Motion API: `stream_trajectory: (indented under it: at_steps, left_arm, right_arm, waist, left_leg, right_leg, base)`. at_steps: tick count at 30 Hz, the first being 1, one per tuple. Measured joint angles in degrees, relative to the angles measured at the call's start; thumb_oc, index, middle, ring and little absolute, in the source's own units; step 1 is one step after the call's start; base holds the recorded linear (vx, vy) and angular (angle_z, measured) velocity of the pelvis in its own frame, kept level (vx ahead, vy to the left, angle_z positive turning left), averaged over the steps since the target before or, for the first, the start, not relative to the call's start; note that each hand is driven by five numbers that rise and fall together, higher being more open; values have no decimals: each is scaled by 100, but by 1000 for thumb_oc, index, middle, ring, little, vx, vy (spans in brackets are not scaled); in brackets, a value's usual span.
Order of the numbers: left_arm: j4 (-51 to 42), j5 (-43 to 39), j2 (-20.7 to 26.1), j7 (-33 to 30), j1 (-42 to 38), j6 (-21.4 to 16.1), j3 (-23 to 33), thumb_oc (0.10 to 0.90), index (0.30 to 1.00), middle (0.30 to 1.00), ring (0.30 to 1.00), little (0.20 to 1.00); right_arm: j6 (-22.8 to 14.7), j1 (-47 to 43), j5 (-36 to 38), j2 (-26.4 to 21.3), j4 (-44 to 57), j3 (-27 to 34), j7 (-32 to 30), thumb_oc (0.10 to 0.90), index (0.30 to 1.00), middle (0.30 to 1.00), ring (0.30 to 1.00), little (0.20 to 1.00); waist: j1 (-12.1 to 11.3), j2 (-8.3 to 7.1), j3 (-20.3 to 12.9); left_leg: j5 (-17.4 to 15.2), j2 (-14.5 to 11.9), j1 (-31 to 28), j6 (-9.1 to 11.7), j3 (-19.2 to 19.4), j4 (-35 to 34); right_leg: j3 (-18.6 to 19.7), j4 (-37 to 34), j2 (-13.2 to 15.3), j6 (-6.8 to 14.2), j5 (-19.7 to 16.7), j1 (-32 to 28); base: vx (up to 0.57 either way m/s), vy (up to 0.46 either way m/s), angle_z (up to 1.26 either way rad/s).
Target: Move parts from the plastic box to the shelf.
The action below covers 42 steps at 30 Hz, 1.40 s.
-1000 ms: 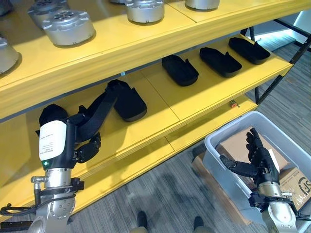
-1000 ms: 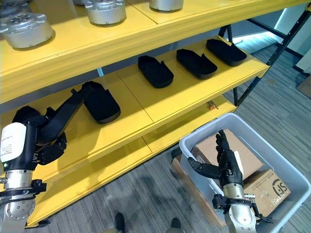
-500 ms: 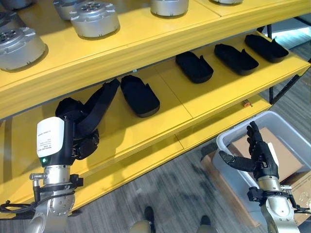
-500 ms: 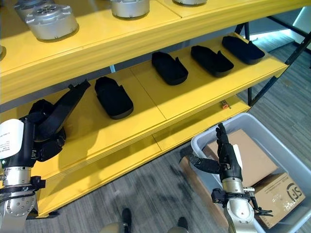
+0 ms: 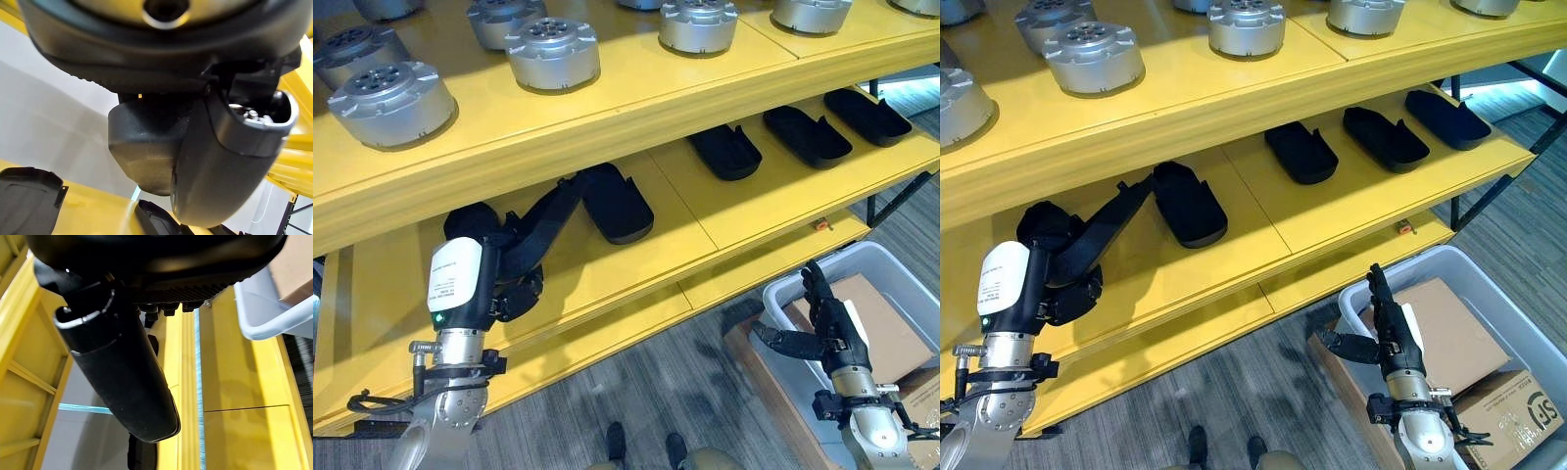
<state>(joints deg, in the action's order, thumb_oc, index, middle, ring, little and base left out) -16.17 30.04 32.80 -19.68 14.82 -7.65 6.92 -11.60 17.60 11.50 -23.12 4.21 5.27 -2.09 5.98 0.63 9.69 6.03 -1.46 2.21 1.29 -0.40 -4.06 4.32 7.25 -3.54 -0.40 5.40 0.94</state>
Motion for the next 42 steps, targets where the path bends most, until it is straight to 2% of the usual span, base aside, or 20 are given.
stream_trajectory:
  at_steps: [3, 4, 6, 7, 8, 9, 10, 11, 13, 14, 15, 16, 17, 18, 19, 20, 23, 27, 36, 42]
  left_arm:
    - [2, -6, 3, 37, -63, 3, -4, 400, 300, 300, 300, 300]
    - [0, -27, 18, 51, -109, 8, -5, 400, 300, 300, 300, 300]
    - [-7, -44, 36, 52, -140, 12, 13, 400, 300, 300, 300, 300]
    - [-14, -48, 63, 39, -157, 5, 80, 400, 300, 300, 300, 300]
    - [-10, -55, 73, 38, -158, 6, 138, 400, 300, 300, 300, 300]
    - [-9, -55, 68, 39, -160, 4, 135, 400, 300, 300, 300, 300]
    - [-8, -57, 67, 37, -158, -22, 139, 400, 300, 300, 300, 300]
    - [-11, -61, 70, 35, -170, -22, 145, 400, 300, 300, 300, 300]
    - [8, -59, 56, 24, -193, -22, 149, 400, 300, 300, 300, 300]
    - [6, -59, 55, 21, -198, -20, 148, 400, 300, 300, 300, 300]
    - [17, -50, 63, 23, -215, -12, 121, 400, 300, 300, 300, 300]
    - [15, -46, 63, 22, -220, -13, 118, 400, 300, 300, 300, 300]
    - [7, -45, 62, 15, -208, -6, 120, 400, 300, 300, 300, 300]
    - [17, -43, 108, 1, -208, -5, 137, 400, 300, 300, 300, 300]
    - [15, -44, 195, -15, -207, 30, 167, 400, 300, 300, 300, 300]
    - [10, -42, 217, -18, -201, 31, 217, 400, 300, 300, 300, 300]
    - [1, -40, 243, -109, -209, 53, 360, 400, 300, 300, 300, 300]
    - [4, -36, 243, -169, -197, 143, 526, 400, 300, 300, 300, 300]
    - [5, -28, 245, -383, -140, 139, 699, 400, 300, 300, 300, 300]
    - [6, -12, 242, -451, -107, 151, 752, 400, 300, 300, 300, 300]
  right_arm:
    - [-1, 14, 0, -15, 0, -4, 7, 900, 1000, 1000, 1000, 1000]
    - [-1, 30, 0, -17, 0, -3, 12, 900, 1000, 1000, 1000, 1000]
    - [0, 40, 0, -34, 0, 11, 11, 900, 1000, 1000, 1000, 1000]
    - [-1, 4, 0, 21, -2, 10, 11, 900, 1000, 1000, 1000, 1000]
    - [-12, -14, 1, 73, 4, 13, 7, 900, 1000, 1000, 1000, 1000]
    - [-13, 3, 2, 57, 5, 39, 6, 900, 1000, 1000, 1000, 1000]
    - [-11, 60, 2, 72, -20, 105, -7, 900, 1000, 1000, 1000, 1000]
    - [-11, 73, 6, 94, -44, 128, -41, 900, 1000, 1000, 1000, 1000]
    - [-14, 106, 53, 86, -81, 177, -164, 900, 1000, 1000, 1000, 1000]
    - [-14, 110, 53, 73, -81, 256, -201, 900, 1000, 1000, 1000, 1000]
    - [-28, 191, 54, 72, -69, 384, -307, 900, 1000, 1000, 1000, 1000]
    - [-32, 265, 54, 77, -67, 459, -346, 900, 1000, 1000, 1000, 1000]
    - [-39, 351, 54, 29, -55, 506, -385, 900, 1000, 1000, 1000, 1000]
    - [-62, 424, 47, 26, -64, 570, -405, 900, 1000, 1000, 1000, 1000]
    - [-51, 544, 54, 128, -47, 491, -438, 900, 1000, 1000, 1000, 1000]
    - [-53, 602, 46, 147, -31, 459, -413, 900, 1000, 1000, 1000, 1000]
    - [-60, 663, 42, 255, -30, 422, -394, 900, 1000, 1000, 1000, 1000]
    - [-60, 508, 16, 265, -29, 396, -395, 900, 1000, 1000, 1000, 1000]
    - [-44, 8, -19, 268, -29, 400, -412, 900, 1000, 1000, 1000, 1000]
    - [-8, 16, -18, 258, -31, 423, -409, 900, 1000, 1000, 1000, 1000]
  waist:
    - [12, -37, 21]
    - [63, -106, 83]
    - [46, -167, 147]
    - [1, -310, 230]
    - [9, -430, 297]
    - [28, -451, 308]
    - [34, -472, 325]
    - [73, -423, 299]
    - [174, -437, 356]
    - [183, -391, 382]
    - [258, -283, 445]
    - [292, -211, 462]
    - [320, -29, 461]
    - [318, 158, 465]
    - [322, 89, 424]
    - [281, 0, 378]
    - [182, -38, 340]
    - [21, -86, 323]
    - [-153, -186, 276]
    - [-138, -305, 186]
  left_leg:
    - [12, 87, 238, 20, -1, 446]
    - [52, 165, 434, 101, 25, 860]
    - [160, 152, 498, 250, -8, 1016]
    - [162, 145, 560, 246, 71, 1130]
    - [-261, -21, 690, -2, 259, 1609]
    - [-544, -250, 698, -14, 311, 1890]
    - [-591, -613, 635, 28, 243, 1901]
    - [-591, -785, 587, 45, 131, 1816]
    - [-508, -1471, 344, 271, -159, 1197]
    - [-445, -1736, 262, 365, -153, 946]
    - [-360, -1950, 267, 501, 34, 732]
    - [-346, -1954, 276, 511, 87, 684]
    - [-244, -1923, 287, 389, 108, 670]
    - [-217, -1949, 251, 687, 113, 654]
    - [-221, -1713, 233, 729, 187, 584]
    - [-208, -1616, 229, 711, 227, 539]
    - [-155, -1239, 244, 687, 292, 465]
    - [-165, -940, 161, 583, 308, 490]
    - [-465, -716, 305, 481, 374, 913]
    - [-729, -596, 673, 370, 360, 1440]
  right_leg:
    - [-92, 93, 62, 20, 56, -17]
    - [-131, 218, 138, -1, 111, -36]
    - [-259, 316, 240, -141, 178, -64]
    - [-306, 323, 355, -366, 173, -2]
    - [-336, 294, 373, -412, 177, 20]
    - [-335, 299, 375, -434, 192, 3]
    - [-410, 306, 325, -353, 110, 25]
    - [-434, 324, 253, -380, 110, 54]
    - [-464, 552, 150, -297, 175, 174]
    - [-480, 694, 95, -344, 205, 275]
    - [-559, 807, 133, -203, 276, 292]
    - [-602, 863, 174, -116, 331, 284]
    - [-589, 935, 121, -19, 391, 275]
    - [-596, 1001, 128, 130, 504, 272]
    - [-401, 1159, 232, 233, 618, 358]
    - [-346, 1122, 351, 296, 642, 370]
    - [-323, 756, 733, 537, 440, 252]
    - [-293, 294, 1046, 775, 272, -68]
    - [-189, 59, 1274, 897, 203, -181]
    - [-193, 68, 1459, 944, 195, -74]
  base:
    - [-154, -71, 43]
    - [-92, 19, 70]
    - [-47, 25, 53]
    - [28, 24, 18]
    - [85, 94, 24]
    - [119, 108, 25]
    - [123, 136, 25]
    - [86, 129, 21]
    - [59, 130, 10]
    - [112, 242, 5]
    - [115, 251, 7]
    - [156, 261, 17]
    - [98, 131, 7]
    - [213, 273, 7]
    - [125, 142, 5]
    - [178, 212, 13]
    - [167, 249, 12]
    - [121, 257, 11]
    - [88, 187, -3]
    - [71, 168, 2]
